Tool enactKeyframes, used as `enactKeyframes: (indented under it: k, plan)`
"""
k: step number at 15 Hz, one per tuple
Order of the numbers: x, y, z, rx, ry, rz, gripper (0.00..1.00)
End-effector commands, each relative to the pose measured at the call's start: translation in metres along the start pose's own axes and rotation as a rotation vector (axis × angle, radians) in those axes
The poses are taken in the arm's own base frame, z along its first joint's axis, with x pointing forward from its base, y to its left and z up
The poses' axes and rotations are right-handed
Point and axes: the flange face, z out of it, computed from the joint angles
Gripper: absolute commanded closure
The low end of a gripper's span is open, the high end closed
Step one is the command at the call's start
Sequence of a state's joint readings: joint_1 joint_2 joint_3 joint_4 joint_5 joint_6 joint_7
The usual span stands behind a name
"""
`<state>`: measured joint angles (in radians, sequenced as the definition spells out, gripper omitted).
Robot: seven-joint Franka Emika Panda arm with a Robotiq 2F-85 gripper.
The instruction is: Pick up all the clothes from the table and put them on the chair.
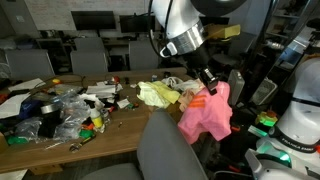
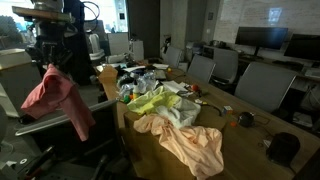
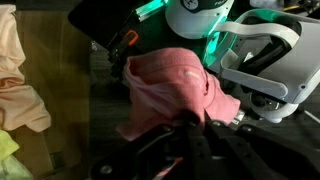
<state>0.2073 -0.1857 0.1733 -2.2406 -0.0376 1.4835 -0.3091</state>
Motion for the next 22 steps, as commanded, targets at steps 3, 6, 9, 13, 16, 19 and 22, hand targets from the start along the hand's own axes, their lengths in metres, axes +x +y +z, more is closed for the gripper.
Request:
enactKeyframes:
  k: [3,6,9,13,16,19,22]
  plan:
    - [0.030,0.000,-0.017,-0.053,-0.041,-0.120,0.98]
    - [0.042,0.002,-0.029,-0.029,0.024,-0.152,0.97]
    - [0.049,0.004,-0.038,0.007,0.093,-0.193,0.97]
    - [0.056,0.004,-0.042,0.050,0.157,-0.216,0.97]
    - [0.063,0.001,-0.039,0.081,0.182,-0.217,0.97]
    - [0.073,0.001,-0.036,0.094,0.207,-0.194,0.97]
    - [0.083,0.002,-0.035,0.108,0.231,-0.169,0.97]
